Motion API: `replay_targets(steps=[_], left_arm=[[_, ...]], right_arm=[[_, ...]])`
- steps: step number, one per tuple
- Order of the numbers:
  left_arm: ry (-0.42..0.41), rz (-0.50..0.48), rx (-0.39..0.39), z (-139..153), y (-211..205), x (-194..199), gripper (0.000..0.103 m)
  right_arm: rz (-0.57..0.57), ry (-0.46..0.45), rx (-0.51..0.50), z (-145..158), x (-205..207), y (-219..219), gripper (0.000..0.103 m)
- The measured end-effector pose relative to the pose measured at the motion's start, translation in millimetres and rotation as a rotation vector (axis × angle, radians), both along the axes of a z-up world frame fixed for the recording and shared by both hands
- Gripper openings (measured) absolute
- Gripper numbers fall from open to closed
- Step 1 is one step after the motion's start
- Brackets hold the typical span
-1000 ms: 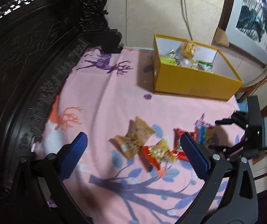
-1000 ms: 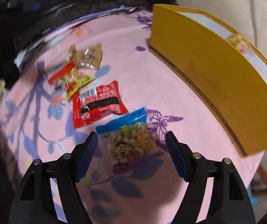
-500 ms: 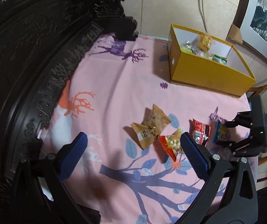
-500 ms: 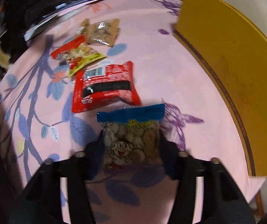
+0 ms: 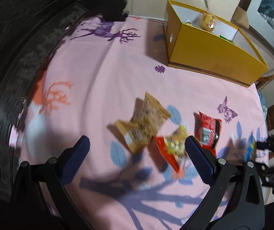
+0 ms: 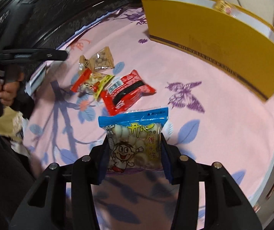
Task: Organize snacks
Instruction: 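Grasp the clear peanut-cookie bag with the left tool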
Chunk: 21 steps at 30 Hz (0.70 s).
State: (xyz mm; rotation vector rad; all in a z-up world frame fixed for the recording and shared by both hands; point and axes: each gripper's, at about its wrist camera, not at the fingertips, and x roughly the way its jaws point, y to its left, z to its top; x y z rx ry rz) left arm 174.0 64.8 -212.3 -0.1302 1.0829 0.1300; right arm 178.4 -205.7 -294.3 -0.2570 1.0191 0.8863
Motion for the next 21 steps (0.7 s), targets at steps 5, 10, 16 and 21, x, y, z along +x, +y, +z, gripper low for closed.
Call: replay_targets(steps=[5,10,16,21], left_arm=[[0.007,-0.102,0.029,-11,4,34,0.101],[0.073,-0.189,0.042,-36,1,60,0.101],[0.115,-0.216,0.042,-58,-2,67,0.101],[0.134,-0.233,0.04,-69,-6,64,0.074]], right_arm=[[-0.053,0.04,0.032,2,-14,0,0.048],[-0.076,0.034,0.044,8,-19,2,0.048],[-0.103,0.041,0.037,10,-14,1,0.048],[-0.112,0.04,0.035,11,-13,3,0.049]])
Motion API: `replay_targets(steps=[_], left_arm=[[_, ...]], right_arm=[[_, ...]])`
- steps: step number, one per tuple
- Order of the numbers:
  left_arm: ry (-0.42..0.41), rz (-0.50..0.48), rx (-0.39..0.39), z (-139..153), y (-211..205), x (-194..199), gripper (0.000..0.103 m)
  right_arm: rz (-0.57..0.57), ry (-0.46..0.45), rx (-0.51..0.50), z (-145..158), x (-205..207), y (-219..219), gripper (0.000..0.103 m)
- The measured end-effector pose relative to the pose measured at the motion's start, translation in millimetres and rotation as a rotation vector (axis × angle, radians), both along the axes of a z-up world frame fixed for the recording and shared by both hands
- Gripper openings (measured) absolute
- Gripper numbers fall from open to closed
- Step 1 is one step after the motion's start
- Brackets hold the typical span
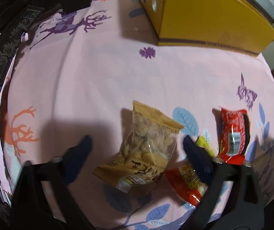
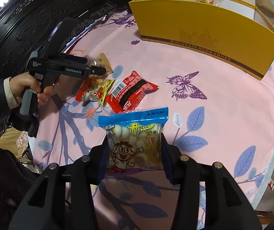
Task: Organize snacks
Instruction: 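Grasp the clear peanut-cookie bag with the left tool, then carry the cookie bag and cartoon snack bag into the yellow box and release both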
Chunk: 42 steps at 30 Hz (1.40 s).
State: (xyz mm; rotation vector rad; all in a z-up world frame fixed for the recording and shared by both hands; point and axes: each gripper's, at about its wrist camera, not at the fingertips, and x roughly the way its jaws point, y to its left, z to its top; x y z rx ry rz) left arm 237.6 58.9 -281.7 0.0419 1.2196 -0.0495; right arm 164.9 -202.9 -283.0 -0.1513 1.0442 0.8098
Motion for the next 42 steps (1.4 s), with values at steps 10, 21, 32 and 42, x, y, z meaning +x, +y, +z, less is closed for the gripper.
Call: replay_targets(steps=[10,21,32,42], left_arm=[[-0.038,0.038,-0.071,7,-1,-31,0.041],[-0.097,0.182,-0.131,32,24,-75,0.041],[-0.236,0.17,-0.135,99,12,-86,0.041],[-0.447,0.058,-0.176,193,-29,-27,0.041]], right_arm=[[-0.009,-0.014,0.001,3,-1,-1,0.049],[-0.009,-0.033,0.007,9,-7,0,0.049],[-0.011,-0.077,0.06,35,-10,-1,0.048],[-0.139,-0.265,0.213,130,37,-31,0.049]])
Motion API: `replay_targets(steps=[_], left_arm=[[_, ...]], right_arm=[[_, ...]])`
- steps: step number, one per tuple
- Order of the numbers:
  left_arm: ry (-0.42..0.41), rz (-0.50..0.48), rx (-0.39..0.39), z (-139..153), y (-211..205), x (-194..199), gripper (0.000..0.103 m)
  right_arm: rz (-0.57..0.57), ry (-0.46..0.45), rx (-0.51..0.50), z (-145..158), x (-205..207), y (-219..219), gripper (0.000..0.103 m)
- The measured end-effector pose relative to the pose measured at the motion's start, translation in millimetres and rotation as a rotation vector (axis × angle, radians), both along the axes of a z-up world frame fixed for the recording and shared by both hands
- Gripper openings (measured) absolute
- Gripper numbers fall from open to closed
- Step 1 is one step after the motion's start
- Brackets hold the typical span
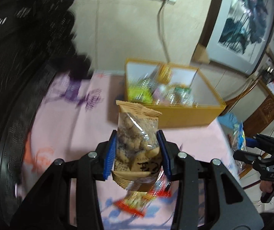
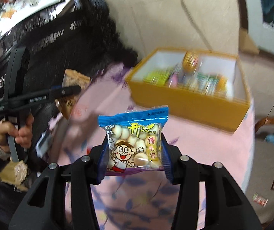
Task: Organize snacks
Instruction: 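Carry the cookie bag and cartoon snack bag into the yellow box and release both, then return to the table and grasp the red wrapped snack with the right tool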
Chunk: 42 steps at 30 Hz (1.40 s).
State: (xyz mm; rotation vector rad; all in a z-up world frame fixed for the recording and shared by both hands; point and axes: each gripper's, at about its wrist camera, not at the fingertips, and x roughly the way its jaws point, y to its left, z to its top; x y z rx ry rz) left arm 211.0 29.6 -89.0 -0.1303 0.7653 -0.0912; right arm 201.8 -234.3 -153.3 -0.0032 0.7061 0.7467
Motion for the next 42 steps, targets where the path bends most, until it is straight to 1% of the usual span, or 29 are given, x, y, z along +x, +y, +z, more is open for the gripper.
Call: replay_targets(steps=[1,3,6,9,16,17,18,19,20,21,22,23,24,26,28,32,34,38,42], left_arm=[[-0.015,-0.005,0.002,7,-5,6,0.041],[-0.057,-0.025,0.007,26,-15,25,0.041],[-0.101,-0.059,0.009,47,-27,49,0.041],[-0.132,-0.09,0.02,65,-38,76,0.041],[-0.175,-0.134,0.076,88,-65,137,0.041],[-0.178,-0.135,0.084,89,-69,145,0.043],[-0.188,-0.122,0.102,91,-73,155,0.059],[-0.189,-0.104,0.119,92,-75,161,0.078],[-0.197,-0.034,0.174,95,-79,167,0.101],[-0.22,0.014,0.202,98,-79,166,0.101],[-0.244,0.036,0.215,104,-79,164,0.101],[-0.258,0.034,0.207,106,-78,161,0.101],[-0.275,0.031,0.187,110,-76,155,0.101],[-0.289,0.033,0.164,114,-71,147,0.101],[-0.28,0.041,0.155,115,-66,139,0.101],[-0.264,0.061,0.112,114,-51,120,0.101],[-0.253,0.081,0.108,111,-45,107,0.101],[-0.235,0.118,0.116,98,-33,81,0.101],[-0.164,0.17,0.128,68,-20,57,0.101]], right_arm=[[-0.018,-0.032,0.014,13,9,-4,0.049],[-0.045,-0.071,0.032,30,22,-10,0.048],[-0.099,-0.133,0.049,56,50,-16,0.049],[-0.136,-0.173,0.052,71,75,-22,0.049],[-0.188,-0.244,0.054,98,125,-25,0.049],[-0.19,-0.255,0.054,101,133,-22,0.049],[-0.193,-0.262,0.046,103,140,-19,0.05],[-0.2,-0.268,0.032,103,143,-17,0.061],[-0.247,-0.283,0.007,106,148,-16,0.072],[-0.285,-0.296,0.0,109,148,-16,0.092],[-0.32,-0.312,0.006,112,146,-19,0.102],[-0.341,-0.34,0.035,116,140,-24,0.102],[-0.345,-0.346,0.049,117,137,-27,0.102],[-0.35,-0.332,0.061,117,134,-32,0.102],[-0.351,-0.314,0.072,115,131,-37,0.102],[-0.343,-0.271,0.078,105,119,-40,0.102],[-0.331,-0.247,0.08,98,111,-40,0.102],[-0.31,-0.174,0.071,72,90,-33,0.102],[-0.292,-0.061,0.055,36,72,-22,0.102]])
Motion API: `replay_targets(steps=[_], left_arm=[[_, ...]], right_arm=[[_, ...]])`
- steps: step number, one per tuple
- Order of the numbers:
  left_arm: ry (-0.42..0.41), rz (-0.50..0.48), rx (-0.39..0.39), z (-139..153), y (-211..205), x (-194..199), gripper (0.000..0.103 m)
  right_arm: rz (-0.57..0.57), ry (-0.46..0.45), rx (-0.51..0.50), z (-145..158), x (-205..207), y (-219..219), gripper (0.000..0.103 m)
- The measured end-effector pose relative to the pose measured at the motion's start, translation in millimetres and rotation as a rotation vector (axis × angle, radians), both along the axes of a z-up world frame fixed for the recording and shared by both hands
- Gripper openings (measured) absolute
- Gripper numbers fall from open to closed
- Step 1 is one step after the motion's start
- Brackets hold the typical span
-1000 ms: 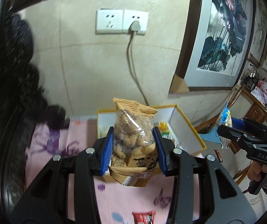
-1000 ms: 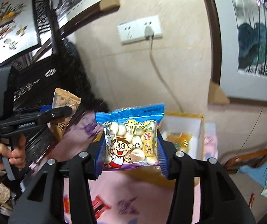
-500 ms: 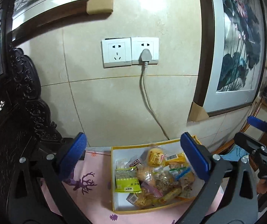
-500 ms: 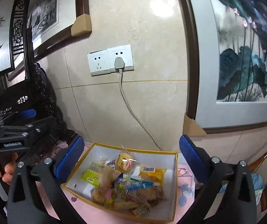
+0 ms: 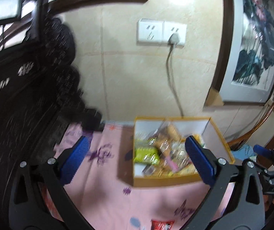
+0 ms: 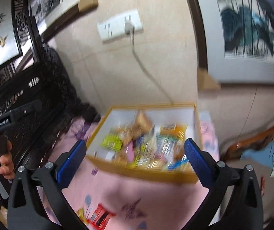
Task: Organize snacks
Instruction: 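Return to the table and grasp the red wrapped snack with the right tool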
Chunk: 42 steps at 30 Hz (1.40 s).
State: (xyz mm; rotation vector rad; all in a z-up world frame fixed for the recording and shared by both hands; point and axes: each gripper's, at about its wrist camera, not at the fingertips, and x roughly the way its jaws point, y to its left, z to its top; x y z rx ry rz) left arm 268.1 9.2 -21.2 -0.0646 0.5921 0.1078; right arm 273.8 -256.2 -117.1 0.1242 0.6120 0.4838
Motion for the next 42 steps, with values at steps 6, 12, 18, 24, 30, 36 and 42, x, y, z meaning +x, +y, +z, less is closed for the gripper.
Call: replay_targets(steps=[6,12,18,24,30,36,42], left_arm=[[0.145,0.08,-0.012,-54,13,-36,0.101],[0.284,0.139,-0.006,-95,20,-64,0.101],[0.328,0.174,-0.026,-108,30,-80,0.101],[0.342,0.201,-0.034,-116,39,-91,0.101],[0.391,0.229,-0.098,-135,52,-111,0.101],[0.428,0.263,-0.13,-149,65,-133,0.101],[0.43,0.286,-0.145,-150,74,-145,0.101]], right_arm=[[0.001,0.146,0.014,-48,-27,18,0.102],[0.015,0.255,-0.035,-80,-42,39,0.102],[0.038,0.297,-0.069,-91,-51,53,0.102],[0.033,0.353,-0.104,-106,-54,62,0.102],[0.044,0.477,-0.156,-140,-50,76,0.102],[0.032,0.579,-0.185,-170,-41,101,0.102],[0.026,0.602,-0.227,-191,-35,130,0.093]])
